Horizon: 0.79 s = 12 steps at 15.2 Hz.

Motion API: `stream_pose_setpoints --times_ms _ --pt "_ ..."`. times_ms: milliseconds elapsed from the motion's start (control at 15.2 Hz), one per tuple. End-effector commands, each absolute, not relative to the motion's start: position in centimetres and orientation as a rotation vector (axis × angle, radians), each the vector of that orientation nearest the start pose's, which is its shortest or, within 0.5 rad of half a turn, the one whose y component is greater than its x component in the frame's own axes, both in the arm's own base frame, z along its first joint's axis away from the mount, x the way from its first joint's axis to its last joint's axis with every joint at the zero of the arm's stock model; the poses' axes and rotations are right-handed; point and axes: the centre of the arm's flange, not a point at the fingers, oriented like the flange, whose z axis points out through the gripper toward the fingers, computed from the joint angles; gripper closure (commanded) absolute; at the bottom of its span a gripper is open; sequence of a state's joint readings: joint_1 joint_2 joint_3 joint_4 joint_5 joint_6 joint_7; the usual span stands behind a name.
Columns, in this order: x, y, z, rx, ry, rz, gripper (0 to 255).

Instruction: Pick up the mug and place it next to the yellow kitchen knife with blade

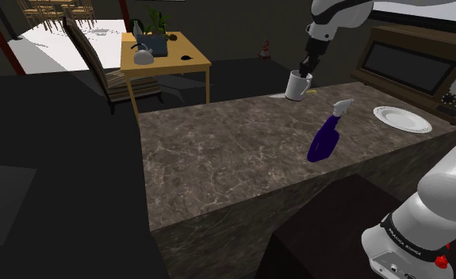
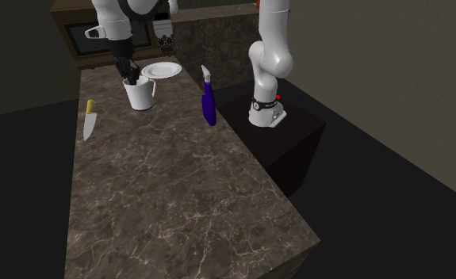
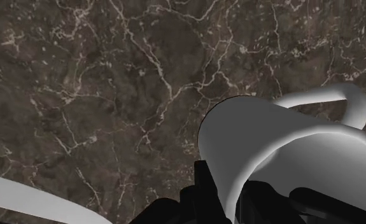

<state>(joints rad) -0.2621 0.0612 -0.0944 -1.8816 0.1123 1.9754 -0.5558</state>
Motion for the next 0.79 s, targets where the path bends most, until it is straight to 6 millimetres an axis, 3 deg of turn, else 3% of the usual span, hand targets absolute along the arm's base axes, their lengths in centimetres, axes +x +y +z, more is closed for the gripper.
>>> stream_pose_setpoints --times_ms 0,726 --pt "54.4 -22.1 47.2 -3.057 -0.243 -0.113 255" --pt "52.5 -36.3 45.3 -3.057 -0.243 -0.113 255"
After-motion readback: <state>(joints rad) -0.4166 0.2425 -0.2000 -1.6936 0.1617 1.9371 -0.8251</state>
